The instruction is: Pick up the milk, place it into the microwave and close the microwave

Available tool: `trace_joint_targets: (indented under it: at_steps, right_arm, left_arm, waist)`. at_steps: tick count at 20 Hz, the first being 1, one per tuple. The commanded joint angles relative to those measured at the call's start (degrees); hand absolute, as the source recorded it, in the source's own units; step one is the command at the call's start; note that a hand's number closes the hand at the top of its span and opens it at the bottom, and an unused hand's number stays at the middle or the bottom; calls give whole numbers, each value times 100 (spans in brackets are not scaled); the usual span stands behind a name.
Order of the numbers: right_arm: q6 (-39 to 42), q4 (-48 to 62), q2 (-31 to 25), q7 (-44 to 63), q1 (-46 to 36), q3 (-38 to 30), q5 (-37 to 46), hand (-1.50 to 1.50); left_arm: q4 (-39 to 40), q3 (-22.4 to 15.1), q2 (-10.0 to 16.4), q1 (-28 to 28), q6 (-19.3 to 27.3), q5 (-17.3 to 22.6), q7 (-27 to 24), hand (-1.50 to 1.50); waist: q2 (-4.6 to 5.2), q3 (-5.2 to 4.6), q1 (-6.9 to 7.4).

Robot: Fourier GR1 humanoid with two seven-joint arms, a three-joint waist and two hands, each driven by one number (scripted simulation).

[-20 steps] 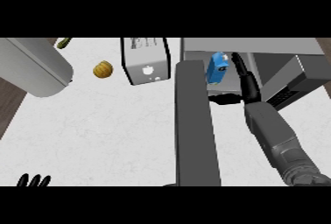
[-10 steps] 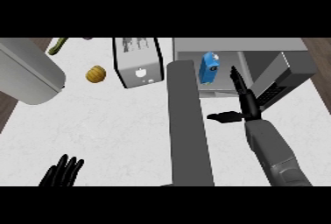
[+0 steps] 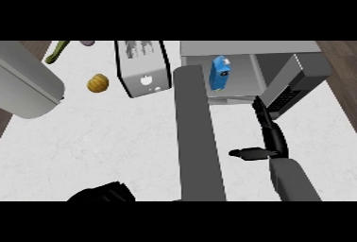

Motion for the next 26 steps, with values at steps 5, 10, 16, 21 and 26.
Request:
trace_joint_targets:
  at_steps: [5, 10, 16, 21, 26]
  right_arm:
    - [748, -2296, -18, 453, 1836, 352, -342, -150]
    - [837, -3545, -245, 639, 2840, 268, -544, -150]
    - [1143, -4344, -606, 793, 3530, 45, -800, -150]
    - [1257, -4972, -543, 710, 3923, 6, -1004, -150]
    - [1646, -5294, -666, 828, 3913, -52, -1393, -150]
  left_arm:
    - [549, -345, -20, -1165, 414, -511, 768, 150]
    - [1963, -608, -20, -2299, 769, -900, 456, 150]
    - [3217, -1230, -20, -3218, 386, -1112, 736, 150]
    - [5026, -1844, -20, -4225, 1211, -508, 51, 150]
    - [5821, -3146, -19, -4861, 1978, 262, -384, 150]
  waist:
    - [12, -3, -66]
    - [59, -2, -46]
    - [87, 3, -33]
    - [109, 2, -7]
    - [128, 2, -89]
